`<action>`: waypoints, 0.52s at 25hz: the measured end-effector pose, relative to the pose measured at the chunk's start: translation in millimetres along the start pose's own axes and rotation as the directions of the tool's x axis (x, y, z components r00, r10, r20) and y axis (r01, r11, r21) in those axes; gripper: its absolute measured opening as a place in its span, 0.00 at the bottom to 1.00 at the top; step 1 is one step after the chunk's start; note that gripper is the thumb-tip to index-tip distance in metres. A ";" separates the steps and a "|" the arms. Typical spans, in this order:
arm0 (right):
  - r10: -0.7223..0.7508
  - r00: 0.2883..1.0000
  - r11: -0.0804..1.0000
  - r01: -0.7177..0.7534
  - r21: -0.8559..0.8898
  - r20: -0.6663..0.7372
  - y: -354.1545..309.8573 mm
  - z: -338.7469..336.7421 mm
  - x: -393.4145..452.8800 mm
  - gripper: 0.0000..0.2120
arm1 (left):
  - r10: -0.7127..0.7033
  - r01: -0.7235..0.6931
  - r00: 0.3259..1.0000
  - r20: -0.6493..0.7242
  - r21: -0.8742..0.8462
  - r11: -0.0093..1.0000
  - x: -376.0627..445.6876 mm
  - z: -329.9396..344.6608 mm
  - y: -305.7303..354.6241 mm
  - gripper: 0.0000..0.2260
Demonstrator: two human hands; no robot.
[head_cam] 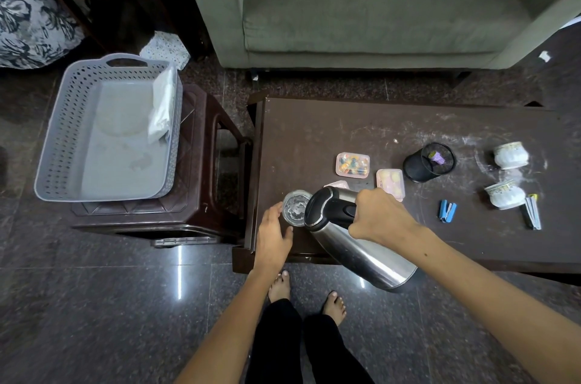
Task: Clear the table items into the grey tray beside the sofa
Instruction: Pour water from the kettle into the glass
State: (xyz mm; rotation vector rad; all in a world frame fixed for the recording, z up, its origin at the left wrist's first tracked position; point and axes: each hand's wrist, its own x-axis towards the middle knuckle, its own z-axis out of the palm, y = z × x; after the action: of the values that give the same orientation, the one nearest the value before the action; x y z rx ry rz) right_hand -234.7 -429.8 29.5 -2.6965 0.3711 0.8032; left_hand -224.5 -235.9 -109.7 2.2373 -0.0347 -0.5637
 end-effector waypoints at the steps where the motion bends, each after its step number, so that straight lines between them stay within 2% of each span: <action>1: -0.001 1.000 1.000 0.001 0.000 0.000 0.2 0.0 0.4 0.14 | 0.001 -0.001 1.000 0.001 0.000 1.000 -0.1 -0.1 0.3 0.25; 13: -0.042 0.998 0.999 0.041 -0.015 -0.049 30.6 19.3 -6.2 0.12 | -0.005 0.005 1.000 0.017 0.011 1.000 -1.8 -2.7 5.0 0.24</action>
State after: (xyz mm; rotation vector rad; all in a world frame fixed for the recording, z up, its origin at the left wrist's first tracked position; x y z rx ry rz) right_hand -259.2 -450.2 11.1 -2.7317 0.3206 0.7315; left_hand -224.3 -237.0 -103.8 2.2440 -0.0409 -0.5864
